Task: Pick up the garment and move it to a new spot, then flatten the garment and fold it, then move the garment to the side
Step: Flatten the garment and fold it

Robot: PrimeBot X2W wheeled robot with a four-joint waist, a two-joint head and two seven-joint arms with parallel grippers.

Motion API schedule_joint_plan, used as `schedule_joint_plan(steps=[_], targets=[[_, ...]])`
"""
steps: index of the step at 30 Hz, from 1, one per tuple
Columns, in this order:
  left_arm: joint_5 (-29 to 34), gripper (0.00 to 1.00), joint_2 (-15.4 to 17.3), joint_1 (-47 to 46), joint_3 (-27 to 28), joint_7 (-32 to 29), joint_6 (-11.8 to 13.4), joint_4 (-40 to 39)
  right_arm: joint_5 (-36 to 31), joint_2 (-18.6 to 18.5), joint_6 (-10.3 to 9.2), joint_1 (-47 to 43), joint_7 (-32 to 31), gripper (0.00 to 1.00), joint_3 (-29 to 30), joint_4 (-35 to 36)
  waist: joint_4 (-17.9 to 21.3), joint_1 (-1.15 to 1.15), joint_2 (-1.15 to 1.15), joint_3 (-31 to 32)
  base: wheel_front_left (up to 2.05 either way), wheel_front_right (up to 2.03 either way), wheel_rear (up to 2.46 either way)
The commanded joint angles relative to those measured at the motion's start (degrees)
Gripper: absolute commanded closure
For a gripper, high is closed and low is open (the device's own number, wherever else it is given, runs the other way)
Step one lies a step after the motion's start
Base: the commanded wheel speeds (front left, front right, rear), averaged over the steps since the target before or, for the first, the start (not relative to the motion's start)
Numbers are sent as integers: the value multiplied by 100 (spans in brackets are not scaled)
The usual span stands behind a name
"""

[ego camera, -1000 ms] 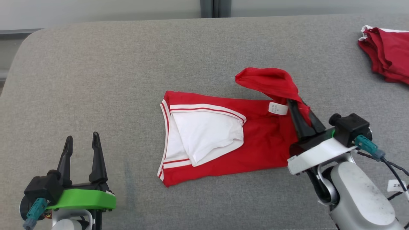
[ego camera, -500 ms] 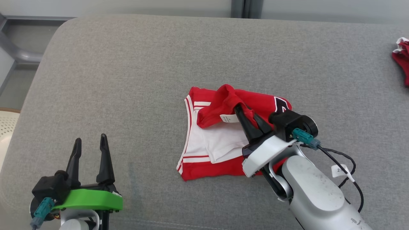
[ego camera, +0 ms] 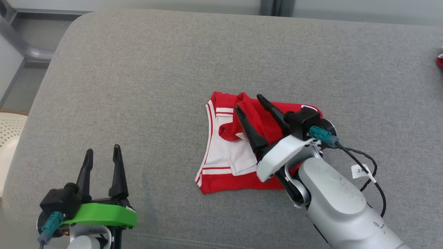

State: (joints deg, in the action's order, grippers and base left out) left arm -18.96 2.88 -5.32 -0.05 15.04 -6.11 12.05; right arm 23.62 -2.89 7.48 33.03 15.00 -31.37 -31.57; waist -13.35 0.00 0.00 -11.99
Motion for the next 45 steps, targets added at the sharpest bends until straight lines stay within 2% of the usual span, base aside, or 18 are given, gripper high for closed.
schedule_joint_plan(steps=[1, 6, 18, 21, 26, 31, 35, 45], targets=[[23, 0, 6, -19, 15, 14, -4, 9, -21, -4, 2, -44, 21, 0, 49, 145, 122, 0, 0, 73, 0, 0, 0], [95, 0, 7, 21, 47, 14, -29, 1, -195, -72, 2, -332, 18, 0, 482, 771, 330, 0, 0, 184, 0, 0, 0], [323, 0, 7, 166, 153, 14, -77, -20, -458, -698, 2, -1742, 19, 0, 1997, 2227, 694, 0, 0, 360, 0, 0, 0], [352, 0, 7, 204, 158, 14, -86, -16, -541, -697, 2, -2175, 19, 0, 2364, 2512, 742, 0, 0, 404, 0, 0, 0], [398, 0, 7, 271, 159, 14, -102, -10, -585, -492, 2, -2854, 19, 0, 2884, 2876, 820, 0, 0, 451, 0, 0, 0], [407, 0, 7, 296, 99, 14, -121, 27, -706, -380, 2, -3066, 19, 0, 2956, 3051, 908, 0, 0, 438, 0, 0, 0], [476, 0, 7, 238, -161, 14, -128, 85, -838, -342, 2, -2987, 19, 0, 2882, 3105, 964, 0, 0, 419, 0, 0, 0], [445, 0, 12, -39, -1673, 14, -142, 586, -919, -281, 2, -2828, 19, 0, 2693, 3052, 1238, 0, 0, 284, 0, 0, 0]])
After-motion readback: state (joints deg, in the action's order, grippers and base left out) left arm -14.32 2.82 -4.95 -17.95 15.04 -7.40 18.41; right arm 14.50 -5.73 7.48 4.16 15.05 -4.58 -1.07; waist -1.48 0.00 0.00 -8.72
